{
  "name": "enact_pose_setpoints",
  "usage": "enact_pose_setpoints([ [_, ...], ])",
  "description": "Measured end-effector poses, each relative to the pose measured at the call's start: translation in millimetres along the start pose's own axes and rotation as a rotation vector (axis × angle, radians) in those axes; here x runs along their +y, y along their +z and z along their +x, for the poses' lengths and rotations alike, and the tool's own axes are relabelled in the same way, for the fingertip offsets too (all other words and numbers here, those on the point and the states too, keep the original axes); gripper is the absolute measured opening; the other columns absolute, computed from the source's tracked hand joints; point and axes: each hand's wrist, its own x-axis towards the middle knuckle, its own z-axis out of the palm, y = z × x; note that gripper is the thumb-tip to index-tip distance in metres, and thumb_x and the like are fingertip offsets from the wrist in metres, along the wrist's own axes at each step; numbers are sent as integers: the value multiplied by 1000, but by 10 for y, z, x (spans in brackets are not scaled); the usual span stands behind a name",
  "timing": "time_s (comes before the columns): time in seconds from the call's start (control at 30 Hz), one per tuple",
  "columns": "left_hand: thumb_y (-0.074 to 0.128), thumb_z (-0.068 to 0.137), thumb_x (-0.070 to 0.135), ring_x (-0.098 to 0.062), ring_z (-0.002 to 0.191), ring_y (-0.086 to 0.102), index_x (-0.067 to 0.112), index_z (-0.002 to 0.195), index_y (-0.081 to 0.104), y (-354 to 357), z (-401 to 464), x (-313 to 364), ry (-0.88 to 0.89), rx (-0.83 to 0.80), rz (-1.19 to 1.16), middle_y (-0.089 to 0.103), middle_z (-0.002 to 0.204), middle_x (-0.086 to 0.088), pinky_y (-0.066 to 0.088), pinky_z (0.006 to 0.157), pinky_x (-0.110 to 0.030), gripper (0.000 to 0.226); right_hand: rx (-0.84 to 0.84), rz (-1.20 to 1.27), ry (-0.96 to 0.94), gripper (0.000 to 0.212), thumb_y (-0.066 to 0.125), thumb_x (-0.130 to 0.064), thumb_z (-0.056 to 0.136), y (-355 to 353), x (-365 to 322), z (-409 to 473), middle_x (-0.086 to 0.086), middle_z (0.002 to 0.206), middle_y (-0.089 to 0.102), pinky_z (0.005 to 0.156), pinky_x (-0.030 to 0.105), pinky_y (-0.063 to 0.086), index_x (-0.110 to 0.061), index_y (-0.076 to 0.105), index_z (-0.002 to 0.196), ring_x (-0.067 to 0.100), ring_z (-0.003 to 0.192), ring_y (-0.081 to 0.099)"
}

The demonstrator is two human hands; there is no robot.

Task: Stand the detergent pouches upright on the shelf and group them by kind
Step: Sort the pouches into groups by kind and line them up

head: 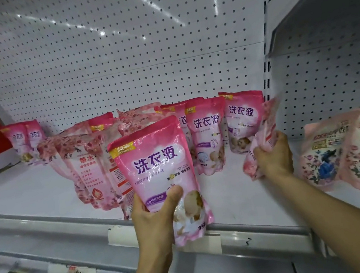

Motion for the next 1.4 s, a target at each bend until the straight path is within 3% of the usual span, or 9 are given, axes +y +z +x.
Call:
enact_pose_setpoints([
  [0.17,83,60,26,-19,85,75,18,119,61,73,33,-4,9,-38,7,77,97,0,62,73,-33,63,-35,53,-7,75,75,-33,78,-14,59,-27,7,135,56,98,47,49,-22,35,140,31,118,58],
  [0.53,83,63,21,-16,86,75,18,121,61,155,86,-20,10,-75,-16,77,98,0,61,70,-23,62,-114,-27,-146,54,63,-6,85,44,33,130,5,121,67,89,45,55,-24,52,134,29,104,64],
  [0.7,84,58,28,-13,88,75,22,121,60,120,102,-10,19,-74,-24,77,99,4,59,70,-21,67,-62,8,-172,87,79,-15,76,0,9,-30,7,149,38,107,38,42,-21,30,148,25,135,41],
  [0.77,84,58,27,-13,87,75,22,121,61,107,115,-17,19,-71,-29,77,99,4,59,71,-23,67,39,105,-396,86,75,-11,81,-92,-101,-351,4,153,25,112,33,32,-17,23,149,22,144,25],
  [0.9,84,57,26,-14,84,75,20,120,61,97,142,-10,31,-73,-41,77,97,2,58,64,-18,67,8,50,-1128,58,63,-5,85,-75,-316,-873,4,137,42,111,33,34,-15,39,137,21,131,40],
  [0.97,83,59,23,-12,81,75,19,119,60,91,147,0,33,-75,-30,77,96,2,57,62,-17,65,-211,-8,-961,52,60,-13,91,144,-371,-758,-2,138,45,108,32,37,-20,40,138,14,129,41],
  [1.13,84,66,14,-10,77,75,21,113,62,46,193,-2,29,-63,-15,77,93,2,56,60,-15,53,-479,223,-3,80,55,-76,74,731,-376,-14,9,134,51,86,60,53,-37,30,138,30,99,62],
  [1.27,83,71,9,-6,78,74,24,110,62,33,213,14,17,-72,-8,76,92,5,55,60,-14,47,-444,332,104,55,51,-55,89,814,-471,158,2,127,60,103,48,45,-22,49,132,26,115,58],
  [1.4,83,72,8,-7,80,74,21,114,61,9,219,19,-1,-72,3,76,95,5,55,62,-14,49,-454,303,28,66,75,-55,64,778,-418,79,2,118,68,96,47,51,-25,58,120,25,105,66],
])
